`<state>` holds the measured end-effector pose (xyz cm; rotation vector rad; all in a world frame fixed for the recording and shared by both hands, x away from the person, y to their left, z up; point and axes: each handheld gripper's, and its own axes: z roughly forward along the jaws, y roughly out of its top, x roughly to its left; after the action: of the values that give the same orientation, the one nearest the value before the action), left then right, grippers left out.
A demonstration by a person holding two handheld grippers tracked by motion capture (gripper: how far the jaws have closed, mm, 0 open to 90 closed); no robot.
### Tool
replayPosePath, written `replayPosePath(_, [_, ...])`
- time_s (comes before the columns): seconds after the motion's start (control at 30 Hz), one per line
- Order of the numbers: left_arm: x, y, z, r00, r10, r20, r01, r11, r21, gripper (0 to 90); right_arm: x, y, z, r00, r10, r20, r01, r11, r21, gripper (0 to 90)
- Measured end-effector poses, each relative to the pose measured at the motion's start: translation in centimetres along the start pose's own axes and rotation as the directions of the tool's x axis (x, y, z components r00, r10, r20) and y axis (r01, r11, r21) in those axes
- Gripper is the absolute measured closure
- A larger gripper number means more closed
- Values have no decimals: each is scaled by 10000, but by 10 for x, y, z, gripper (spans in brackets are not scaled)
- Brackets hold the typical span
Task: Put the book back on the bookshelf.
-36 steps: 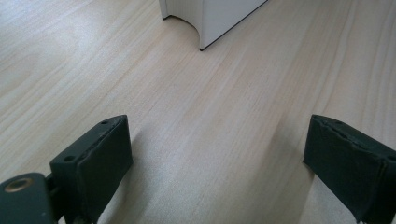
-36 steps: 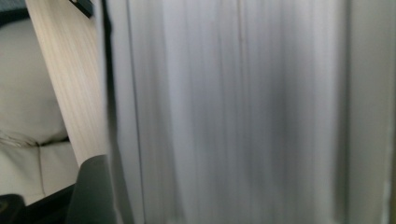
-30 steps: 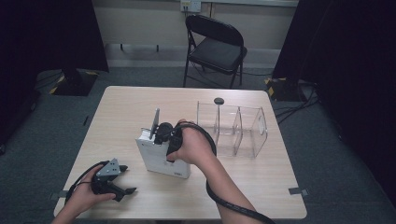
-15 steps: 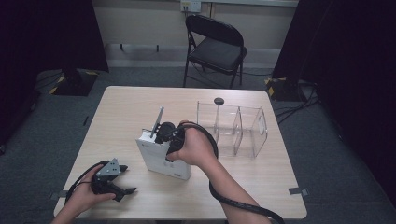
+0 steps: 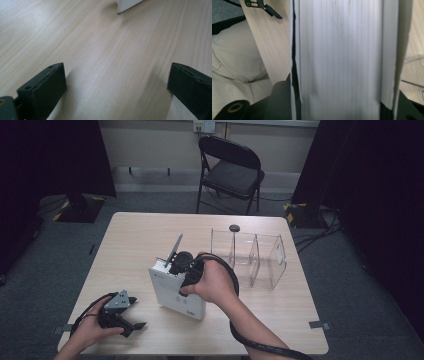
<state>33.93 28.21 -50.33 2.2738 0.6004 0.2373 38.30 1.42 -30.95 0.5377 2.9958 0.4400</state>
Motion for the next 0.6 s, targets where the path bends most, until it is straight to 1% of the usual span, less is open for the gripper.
replayPosePath(0.07, [0,0,0,10000,-22,-8,22,10000,30,0,1,-1,-6,10000,51,44,-51,10000,-48,523])
replayPosePath(0.1, [0,1,-1,10000,0,-11,1,9999,137,0,1,-2,-8,10000,90,38,-90,9999,-52,523])
replayPosePath(0.13, [0,0,0,10000,-34,-7,34,10000,5,0,1,-2,-11,9999,163,53,-163,9998,-63,523])
replayPosePath(0.2, [0,1,-1,10000,-3,-10,3,9999,138,0,0,-4,-15,9997,210,79,-210,9998,-49,523])
replayPosePath(0.23, [0,0,0,10000,-31,-21,31,10000,36,0,0,-6,-17,9996,269,99,-268,9996,-50,523])
replayPosePath(0.27, [0,0,0,10000,-17,-7,17,9999,108,0,0,-8,-19,9994,329,98,-329,9994,-42,523])
replayPosePath(0.3, [0,0,0,10000,-24,-12,24,10000,34,0,0,-9,-20,9992,393,88,-392,9992,-50,523])
replayPosePath(0.33, [0,0,0,10000,-17,-2,17,9999,99,0,-1,-11,-22,9993,363,85,-362,9993,-65,523])
replayPosePath(0.37, [0,1,-1,10000,-8,-14,8,9999,135,0,-1,-13,-23,9990,455,52,-455,9989,-63,523])
replayPosePath(0.43, [0,0,0,10000,-25,-24,26,10000,68,0,-3,-17,-25,9983,577,49,-577,9983,-78,522])
replayPosePath(0.47, [0,0,0,10000,-23,1,23,10000,82,0,-4,-19,-26,9986,529,78,-528,9986,-71,523])
replayPosePath(0.5, [0,0,0,10000,-18,-3,18,10000,97,0,-4,-21,-27,9977,674,98,-673,9977,-27,522])
replayPosePath(0.57, [0,0,0,10000,-32,-26,33,10000,19,0,-7,-26,-28,9971,739,170,-741,9972,56,522])
replayPosePath(0.6, [0,0,0,10000,-26,-25,26,10000,31,0,-7,-28,-28,9974,686,226,-688,9976,75,523])
